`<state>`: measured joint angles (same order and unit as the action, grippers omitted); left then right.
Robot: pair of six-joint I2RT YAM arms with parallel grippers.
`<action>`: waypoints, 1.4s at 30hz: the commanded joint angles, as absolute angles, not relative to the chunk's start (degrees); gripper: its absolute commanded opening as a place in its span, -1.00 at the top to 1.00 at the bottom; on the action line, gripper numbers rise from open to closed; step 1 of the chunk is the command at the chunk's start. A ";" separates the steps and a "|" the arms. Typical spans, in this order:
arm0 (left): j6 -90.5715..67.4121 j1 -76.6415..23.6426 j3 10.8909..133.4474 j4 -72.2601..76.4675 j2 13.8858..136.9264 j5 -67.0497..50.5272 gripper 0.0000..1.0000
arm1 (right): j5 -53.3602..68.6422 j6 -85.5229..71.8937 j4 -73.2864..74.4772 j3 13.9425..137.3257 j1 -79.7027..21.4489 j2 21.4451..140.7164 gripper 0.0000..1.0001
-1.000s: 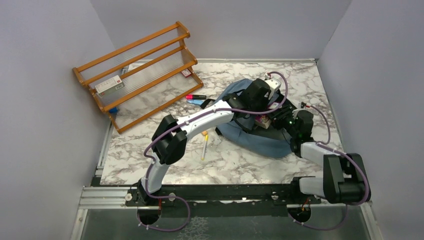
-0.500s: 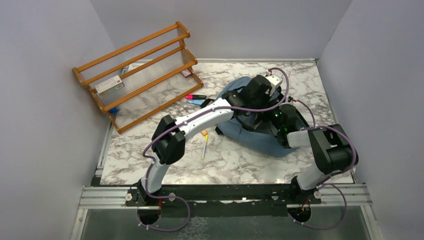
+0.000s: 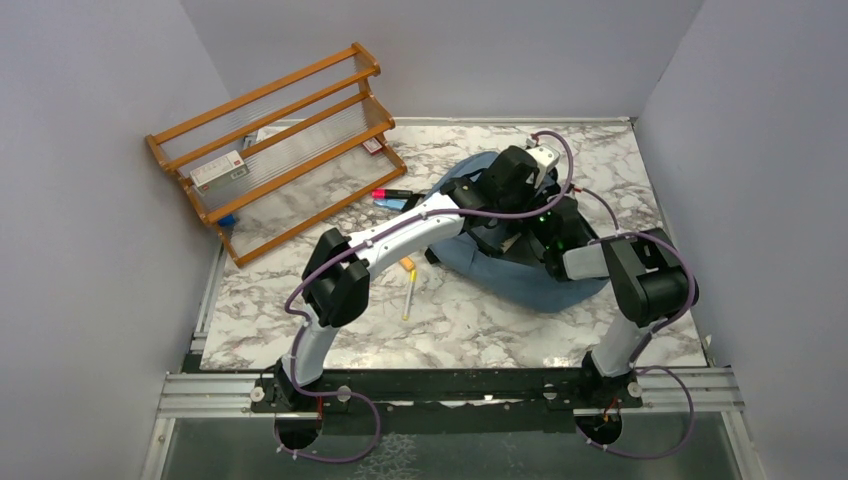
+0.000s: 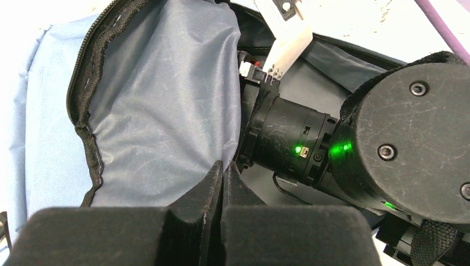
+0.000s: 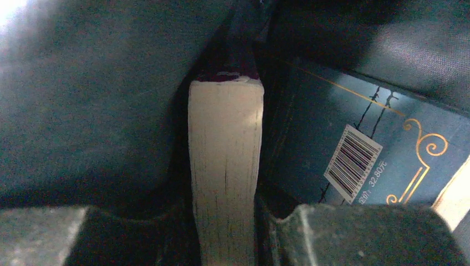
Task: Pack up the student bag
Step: Place the book in the student bag.
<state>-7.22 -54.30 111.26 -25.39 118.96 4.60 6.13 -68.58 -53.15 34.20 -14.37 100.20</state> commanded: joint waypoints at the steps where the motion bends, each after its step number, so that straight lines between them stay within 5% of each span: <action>1: -7.47 -54.68 111.16 -24.52 118.20 0.54 1.00 | 3.65 -63.87 -50.00 36.61 -14.85 100.10 0.33; 3: -7.47 -54.54 110.97 -24.52 118.36 0.53 1.00 | 3.33 -62.68 -47.77 37.08 -14.85 98.69 0.24; 6: -7.47 -54.28 110.83 -24.52 118.42 0.46 1.00 | 2.44 -60.97 -43.99 37.72 -14.85 96.31 -0.20; 13: -7.58 -53.81 110.08 -24.52 118.48 0.62 1.00 | 0.54 -58.73 -35.98 37.76 -14.85 90.35 -0.40; 28: -8.24 -53.24 105.77 -22.76 116.31 0.10 1.00 | -8.03 -48.05 -14.95 35.74 -14.82 71.88 -0.58; 42: -10.50 -53.26 101.30 -19.33 115.53 -5.28 0.92 | -10.46 -41.13 19.50 37.83 -14.84 46.67 -0.62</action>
<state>-11.53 -55.68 105.36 -20.32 114.30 -10.52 -14.81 -41.91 12.45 35.18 -13.52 56.58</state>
